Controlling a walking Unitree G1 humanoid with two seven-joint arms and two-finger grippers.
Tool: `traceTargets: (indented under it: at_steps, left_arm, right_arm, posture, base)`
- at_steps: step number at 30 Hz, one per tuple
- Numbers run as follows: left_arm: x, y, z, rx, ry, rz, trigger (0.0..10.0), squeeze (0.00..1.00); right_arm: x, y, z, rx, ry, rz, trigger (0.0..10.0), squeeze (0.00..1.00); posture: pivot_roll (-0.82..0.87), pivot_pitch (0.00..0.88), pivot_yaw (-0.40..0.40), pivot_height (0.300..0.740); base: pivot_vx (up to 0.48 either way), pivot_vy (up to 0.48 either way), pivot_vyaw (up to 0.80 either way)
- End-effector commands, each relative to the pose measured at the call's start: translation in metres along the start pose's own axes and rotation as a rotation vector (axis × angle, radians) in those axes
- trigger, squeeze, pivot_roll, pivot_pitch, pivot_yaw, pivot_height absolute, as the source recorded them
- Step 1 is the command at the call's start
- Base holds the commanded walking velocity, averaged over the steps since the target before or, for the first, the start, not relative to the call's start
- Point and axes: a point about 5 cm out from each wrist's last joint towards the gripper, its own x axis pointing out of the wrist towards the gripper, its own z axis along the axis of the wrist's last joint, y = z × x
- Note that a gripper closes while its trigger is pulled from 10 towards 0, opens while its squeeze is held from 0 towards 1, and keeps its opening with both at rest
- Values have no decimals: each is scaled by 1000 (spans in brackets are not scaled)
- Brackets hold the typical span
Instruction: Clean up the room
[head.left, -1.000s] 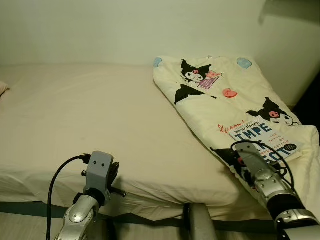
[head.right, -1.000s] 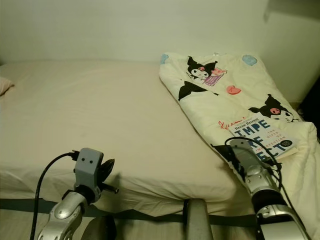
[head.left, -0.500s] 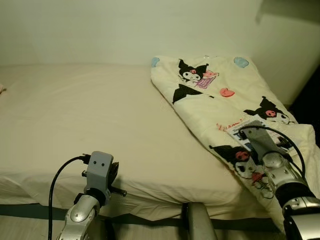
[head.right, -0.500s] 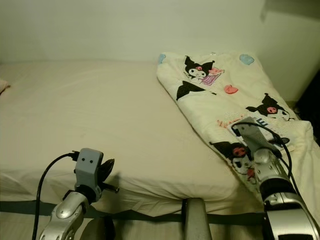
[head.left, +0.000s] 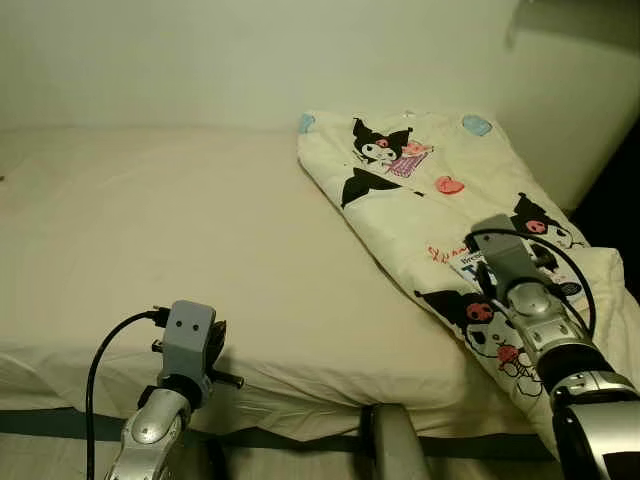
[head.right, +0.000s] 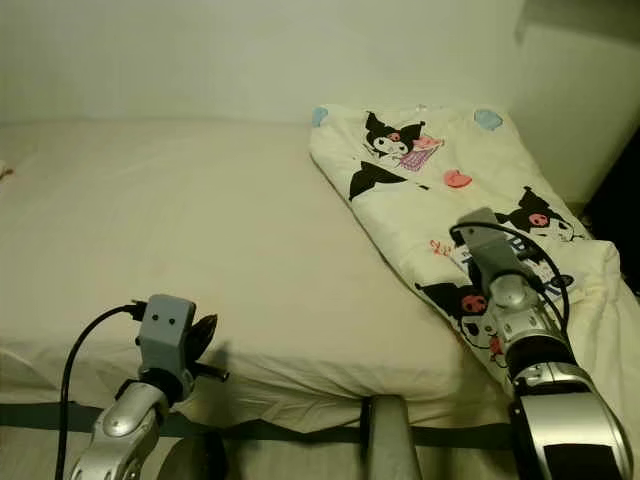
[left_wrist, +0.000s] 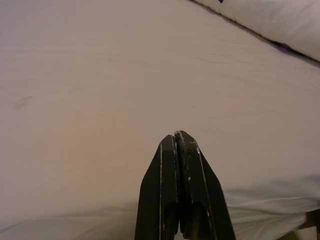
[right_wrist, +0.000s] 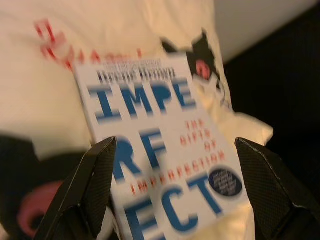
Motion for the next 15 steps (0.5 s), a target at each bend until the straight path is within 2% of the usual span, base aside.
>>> traceTargets:
  at_steps: [1,9,10,14,15]
  left_arm:
    - [1,-1,0,-3,7,-18,10000,0]
    - [3,-4,5,-3,-2,-44,10000,0]
    - [6,-5,11,-14,-19,-64,10000,0]
    - [9,-8,19,-40,-49,-112,10000,0]
    - [9,-12,23,-63,-67,-153,10000,0]
  right_arm:
    - [0,1,-8,-38,54,25,10000,1000]
    - [0,-1,-12,-41,87,34,10000,1000]
    - [1,-2,-11,-22,93,33,10000,1000]
    - [1,-1,-10,-12,99,34,10000,1000]
    - [1,-1,-10,-18,100,34,10000,1000]
  posture:
    - [-78,185,-11,557]
    - [-61,223,-6,557]
    - [-43,272,5,557]
    - [-34,292,8,557]
    - [-26,312,11,557]
  base:
    - [0,0,0]
    - [0,0,0]
    - [0,0,0]
    - [0,0,0]
    - [0,0,0]
